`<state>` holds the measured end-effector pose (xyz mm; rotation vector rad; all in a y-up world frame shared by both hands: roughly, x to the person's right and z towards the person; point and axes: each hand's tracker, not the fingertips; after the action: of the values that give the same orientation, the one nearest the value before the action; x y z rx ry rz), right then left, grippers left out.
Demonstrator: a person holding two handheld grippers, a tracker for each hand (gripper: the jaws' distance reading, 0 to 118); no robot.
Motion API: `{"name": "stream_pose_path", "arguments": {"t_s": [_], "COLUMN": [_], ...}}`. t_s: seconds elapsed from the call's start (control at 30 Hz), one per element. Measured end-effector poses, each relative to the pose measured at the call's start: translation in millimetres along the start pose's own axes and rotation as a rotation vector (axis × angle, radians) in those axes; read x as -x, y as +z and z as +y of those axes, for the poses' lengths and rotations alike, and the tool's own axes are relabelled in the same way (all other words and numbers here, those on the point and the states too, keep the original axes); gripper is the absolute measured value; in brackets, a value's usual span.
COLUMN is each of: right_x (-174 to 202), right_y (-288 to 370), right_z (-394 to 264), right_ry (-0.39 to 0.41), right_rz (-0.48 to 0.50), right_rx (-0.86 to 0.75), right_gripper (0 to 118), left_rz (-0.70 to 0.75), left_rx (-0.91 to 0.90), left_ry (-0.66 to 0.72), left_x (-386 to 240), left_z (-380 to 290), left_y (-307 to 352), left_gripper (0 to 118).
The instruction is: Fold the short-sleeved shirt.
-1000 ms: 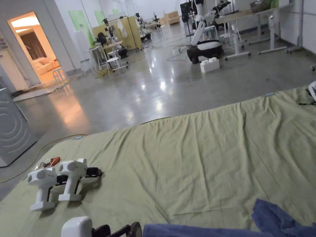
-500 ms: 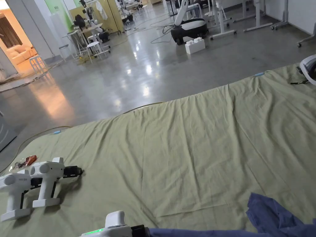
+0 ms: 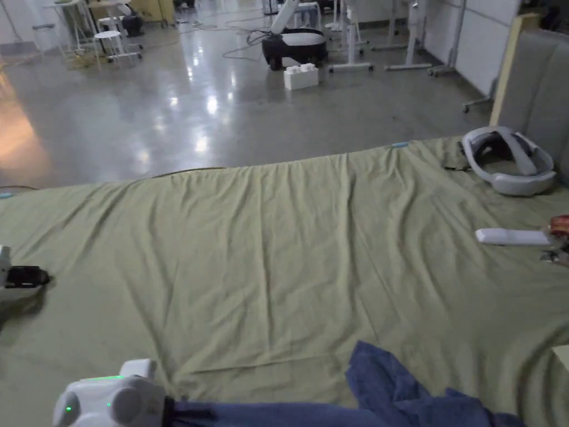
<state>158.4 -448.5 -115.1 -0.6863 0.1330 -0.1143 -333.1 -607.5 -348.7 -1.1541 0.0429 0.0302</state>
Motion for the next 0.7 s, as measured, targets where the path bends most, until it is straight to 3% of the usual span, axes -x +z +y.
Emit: {"name": "stream_pose_path", "arguments": {"t_s": [0.07,0.1,0.43,0.63,0.67,0.7], "right_x": [-7.2,-15.4,-50.8,-55.5,-56.1,-57.2], "right_y": [-20.6,-33.8,-176.7,-228.0,-231.7,-234.2], "right_z": [19.9,25.3,48.5,28.4,25.2,22.3], "right_ry": [0.014,0.029,0.047,0.13,0.133,0.133], "right_rz": [0.024,0.031,0.067,0.021,0.017,0.023], "right_rx": [0.055,0.09,0.313,0.442,0.447,0.46], "right_gripper": [72,84,88,87,83,63], "left_rz": [0.002,0.001,-0.037,-0.043,-0.046,-0.046], "left_rx": [0.017,0.021,0.035,0.033,0.032,0.031], "left_ry": [-0.02,-0.021,0.018,0.018,0.02,0.021], "left_x": [-0.5,0.3,9.4,5.0,4.9,4.7], "left_z": [3.9,4.8,7.9,4.0,3.2,2.5], "left_y": [-1.4,-1.4,-0.7,5.5,5.9,6.3], "left_gripper": [8,8,8,8,8,8]}}
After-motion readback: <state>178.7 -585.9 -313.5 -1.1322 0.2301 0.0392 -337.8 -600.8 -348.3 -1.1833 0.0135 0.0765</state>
